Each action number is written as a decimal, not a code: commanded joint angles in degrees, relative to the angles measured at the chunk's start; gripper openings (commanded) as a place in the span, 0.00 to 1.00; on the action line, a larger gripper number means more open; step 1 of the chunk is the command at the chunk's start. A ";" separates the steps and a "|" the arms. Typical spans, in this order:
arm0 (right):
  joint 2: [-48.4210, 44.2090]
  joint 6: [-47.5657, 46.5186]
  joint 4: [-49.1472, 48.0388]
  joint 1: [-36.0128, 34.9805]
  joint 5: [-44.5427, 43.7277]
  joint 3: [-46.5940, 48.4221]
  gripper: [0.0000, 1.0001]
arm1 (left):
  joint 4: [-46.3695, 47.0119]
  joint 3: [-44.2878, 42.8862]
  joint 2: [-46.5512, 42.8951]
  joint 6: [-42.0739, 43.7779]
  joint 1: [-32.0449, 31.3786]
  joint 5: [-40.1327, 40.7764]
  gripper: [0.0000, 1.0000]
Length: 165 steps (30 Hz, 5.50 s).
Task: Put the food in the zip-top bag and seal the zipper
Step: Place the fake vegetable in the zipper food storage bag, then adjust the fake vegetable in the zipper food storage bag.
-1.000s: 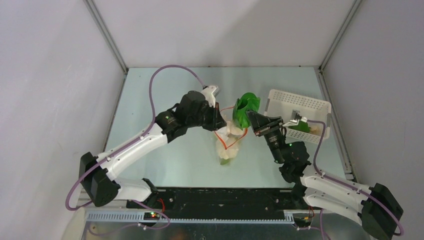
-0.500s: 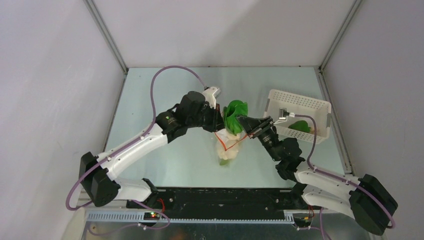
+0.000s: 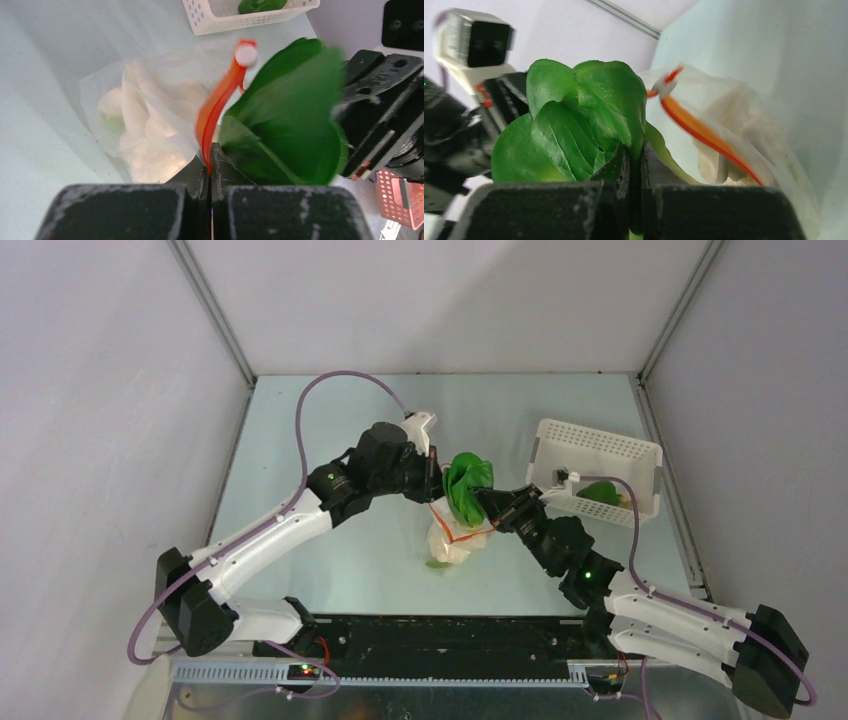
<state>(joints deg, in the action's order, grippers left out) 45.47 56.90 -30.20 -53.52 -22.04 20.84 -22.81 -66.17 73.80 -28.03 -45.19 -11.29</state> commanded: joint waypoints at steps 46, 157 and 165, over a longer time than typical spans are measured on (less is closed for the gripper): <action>24.32 -35.36 50.72 -9.45 4.35 28.78 0.00 | -0.47 -5.28 -3.68 3.38 0.75 -0.36 0.00; 5.87 -28.08 28.54 7.39 19.84 10.62 0.84 | 10.00 1.75 -4.20 -11.65 4.42 -5.81 0.00; 12.40 -31.13 18.64 -1.80 3.75 10.62 0.82 | 12.35 3.87 -5.57 -14.33 4.41 -6.67 0.00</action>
<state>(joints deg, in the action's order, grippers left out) 55.77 27.94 -1.72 -51.29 -8.12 30.87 -16.58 -62.33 71.02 -39.59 -41.04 -15.51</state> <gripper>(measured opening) 0.827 0.005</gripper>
